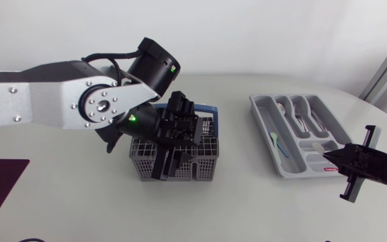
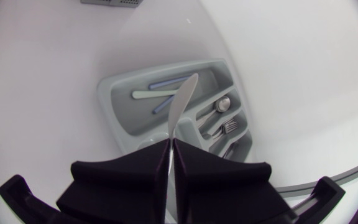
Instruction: Unload the cutlery basket into the drawer organizer.
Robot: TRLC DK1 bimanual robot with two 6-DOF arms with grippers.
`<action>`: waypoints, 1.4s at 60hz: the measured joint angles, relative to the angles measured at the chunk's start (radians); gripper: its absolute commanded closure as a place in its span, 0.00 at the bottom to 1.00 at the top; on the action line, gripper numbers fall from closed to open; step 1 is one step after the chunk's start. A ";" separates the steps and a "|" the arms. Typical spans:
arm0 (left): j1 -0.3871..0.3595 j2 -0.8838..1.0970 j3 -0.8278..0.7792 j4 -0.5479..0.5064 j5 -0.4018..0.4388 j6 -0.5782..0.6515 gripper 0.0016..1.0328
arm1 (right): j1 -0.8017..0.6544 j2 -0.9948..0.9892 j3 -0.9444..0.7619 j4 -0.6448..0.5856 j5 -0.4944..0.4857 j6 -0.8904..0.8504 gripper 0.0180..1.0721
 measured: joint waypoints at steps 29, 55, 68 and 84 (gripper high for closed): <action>0.021 0.080 0.074 -0.065 -0.010 0.070 0.05 | -0.026 0.277 0.067 0.254 0.122 -0.281 0.94; 0.021 0.092 0.085 -0.073 -0.014 0.093 0.05 | -0.026 0.352 -0.058 0.401 0.211 -0.410 0.41; 0.021 0.092 0.087 -0.080 -0.018 0.094 0.05 | -0.038 0.273 -0.056 0.373 0.212 -0.405 0.17; 0.021 0.100 0.119 -0.097 -0.056 0.117 0.05 | -0.015 0.070 0.090 0.040 0.134 -0.182 0.12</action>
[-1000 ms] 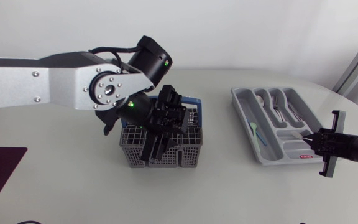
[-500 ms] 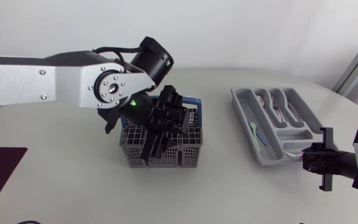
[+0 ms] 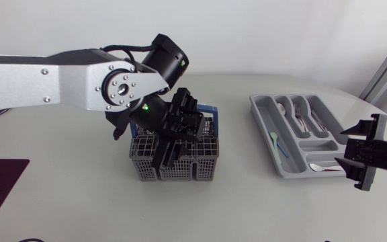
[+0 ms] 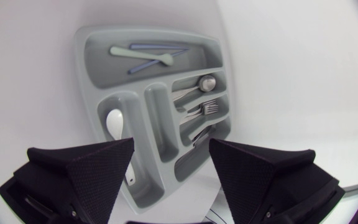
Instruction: Unload the cutlery basket into the drawer organizer.
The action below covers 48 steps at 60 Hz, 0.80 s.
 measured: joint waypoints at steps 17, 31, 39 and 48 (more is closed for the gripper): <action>-0.023 0.047 0.008 0.008 -0.069 0.037 0.10 | 0.131 -0.123 0.001 -0.130 -0.053 0.238 0.12; -0.041 0.060 0.011 0.045 -0.119 0.060 0.17 | 0.241 -0.226 -0.038 -0.205 -0.082 0.378 0.12; -0.049 0.061 0.011 0.062 -0.135 0.066 0.21 | 0.275 -0.262 -0.072 -0.205 -0.085 0.412 0.12; -0.058 0.061 0.010 0.088 -0.145 0.074 0.26 | 0.289 -0.282 -0.101 -0.205 -0.085 0.429 0.12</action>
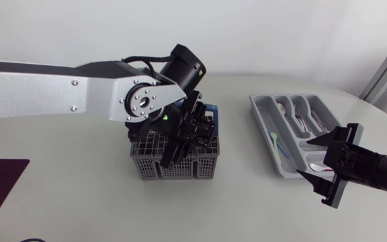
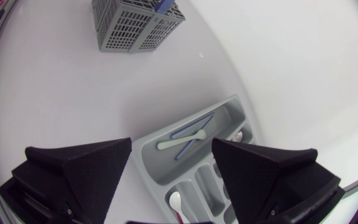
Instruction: Unload the cutlery basket into the drawer organizer.
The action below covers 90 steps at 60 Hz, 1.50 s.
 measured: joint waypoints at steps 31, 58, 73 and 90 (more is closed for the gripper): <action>-0.017 0.000 -0.072 0.123 -0.059 0.018 0.55 | 0.041 -0.075 -0.063 0.000 -0.019 0.041 0.12; -0.034 -0.004 -0.111 0.204 -0.078 0.030 0.72 | 0.122 -0.161 -0.116 0.000 -0.013 0.118 0.12; -0.040 -0.023 -0.141 0.256 -0.087 0.030 0.83 | 0.216 -0.229 -0.132 0.000 0.028 0.190 0.12; -0.064 -0.079 -0.217 0.340 -0.127 0.033 0.83 | 0.277 -0.275 -0.156 -0.001 0.055 0.236 0.12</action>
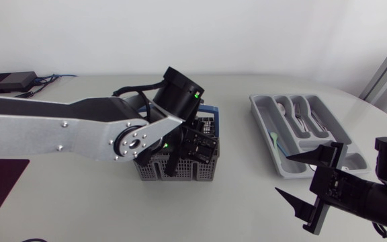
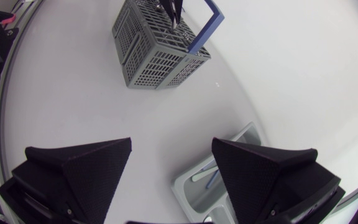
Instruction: Unload the cutlery basket into the drawer organizer.
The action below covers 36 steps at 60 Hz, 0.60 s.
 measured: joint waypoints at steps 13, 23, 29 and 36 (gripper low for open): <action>-0.011 -0.061 -0.039 0.061 -0.033 0.004 0.83 | 0.043 -0.048 -0.007 -0.031 0.026 0.026 0.12; -0.021 -0.097 -0.041 0.062 -0.056 0.009 0.83 | 0.078 -0.099 -0.008 -0.062 0.053 0.045 0.12; -0.026 -0.134 -0.041 0.061 -0.072 0.023 0.83 | 0.093 -0.133 -0.008 -0.087 0.065 0.056 0.12; -0.026 -0.185 -0.050 0.057 -0.082 0.030 0.83 | 0.120 -0.171 -0.008 -0.109 0.087 0.076 0.12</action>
